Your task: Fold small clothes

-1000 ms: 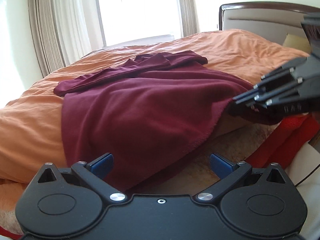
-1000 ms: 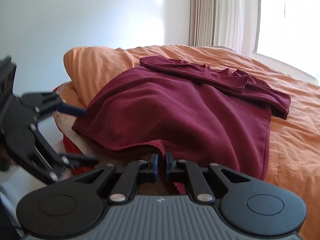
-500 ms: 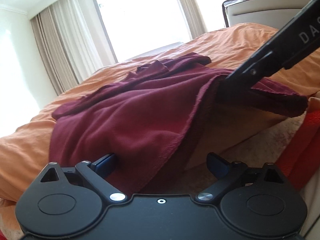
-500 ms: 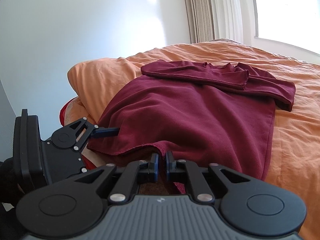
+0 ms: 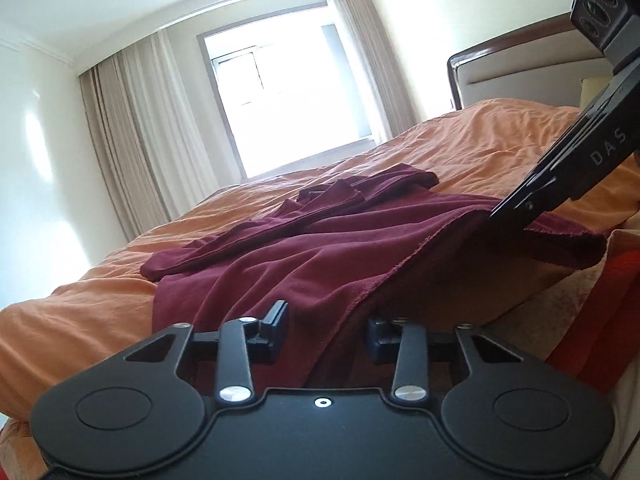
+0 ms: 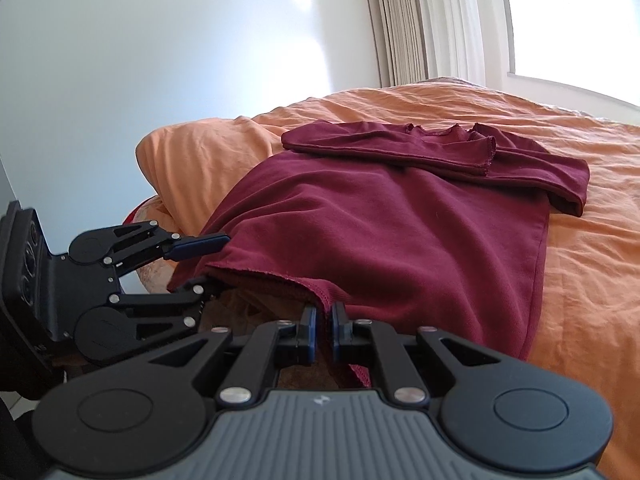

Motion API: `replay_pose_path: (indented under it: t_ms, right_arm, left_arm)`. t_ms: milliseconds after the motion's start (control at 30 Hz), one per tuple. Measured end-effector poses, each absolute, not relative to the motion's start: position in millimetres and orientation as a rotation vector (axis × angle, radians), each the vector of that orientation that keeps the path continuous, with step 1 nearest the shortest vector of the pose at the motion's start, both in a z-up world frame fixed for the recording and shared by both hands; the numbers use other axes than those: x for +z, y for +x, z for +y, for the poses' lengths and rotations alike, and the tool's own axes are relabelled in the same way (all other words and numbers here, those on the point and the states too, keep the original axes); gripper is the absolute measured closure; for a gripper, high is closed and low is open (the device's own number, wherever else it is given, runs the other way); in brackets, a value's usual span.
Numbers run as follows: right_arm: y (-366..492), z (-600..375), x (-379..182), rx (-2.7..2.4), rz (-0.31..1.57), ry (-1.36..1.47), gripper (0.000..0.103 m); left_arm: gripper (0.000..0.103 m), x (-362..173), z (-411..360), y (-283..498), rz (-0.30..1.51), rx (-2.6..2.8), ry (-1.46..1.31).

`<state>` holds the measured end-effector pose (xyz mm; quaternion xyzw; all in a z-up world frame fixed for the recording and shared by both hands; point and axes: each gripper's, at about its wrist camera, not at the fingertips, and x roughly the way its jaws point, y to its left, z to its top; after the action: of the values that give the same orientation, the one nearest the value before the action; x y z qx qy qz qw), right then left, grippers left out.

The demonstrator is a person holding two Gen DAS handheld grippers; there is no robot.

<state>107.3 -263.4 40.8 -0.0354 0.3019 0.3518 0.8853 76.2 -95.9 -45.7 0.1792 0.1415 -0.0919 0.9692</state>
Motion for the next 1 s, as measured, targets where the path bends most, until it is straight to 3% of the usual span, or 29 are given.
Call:
replay_pose_path:
  t_ms: [67,133,167,333,433,567,700,767,833,933,1000]
  right_arm:
    - [104,-261,39,0.708,0.607,-0.111,0.091]
    - [100,-256,37,0.687,0.583,-0.151,0.072]
    - [96,-254,35,0.673,0.562,-0.178,0.068]
    - [80,-238,27,0.639,0.451,-0.278,0.039]
    - [68,-222,17,0.614,0.37,-0.36,0.032]
    - [52,-194,-8,0.501,0.254,-0.56,0.03]
    - [43,-185,-29,0.328,0.133,-0.711,0.036]
    - [39,-192,-29,0.297,0.104,-0.706,0.048]
    - [37,-202,-23,0.3,0.095,-0.675,0.08]
    - [32,-215,-7,0.314,0.064,-0.606,0.093]
    - [31,-221,6,0.322,0.042,-0.573,0.094]
  left_arm:
    - [0.076,-41,-94,79,0.289,-0.211,0.337]
    - [0.083,-36,-92,87,0.3,-0.227,0.312]
    - [0.085,-32,-91,90,0.306,-0.232,0.301]
    - [0.087,-14,-84,107,0.358,-0.262,0.224]
    - [0.087,-5,-81,115,0.386,-0.278,0.198]
    - [0.087,2,-80,116,0.393,-0.278,0.194]
    - [0.087,2,-81,111,0.372,-0.257,0.213]
    - [0.085,-1,-82,108,0.365,-0.239,0.226]
    - [0.082,-6,-83,106,0.365,-0.223,0.241]
    - [0.076,-16,-86,104,0.369,-0.206,0.27]
    - [0.074,-23,-91,102,0.37,-0.196,0.305]
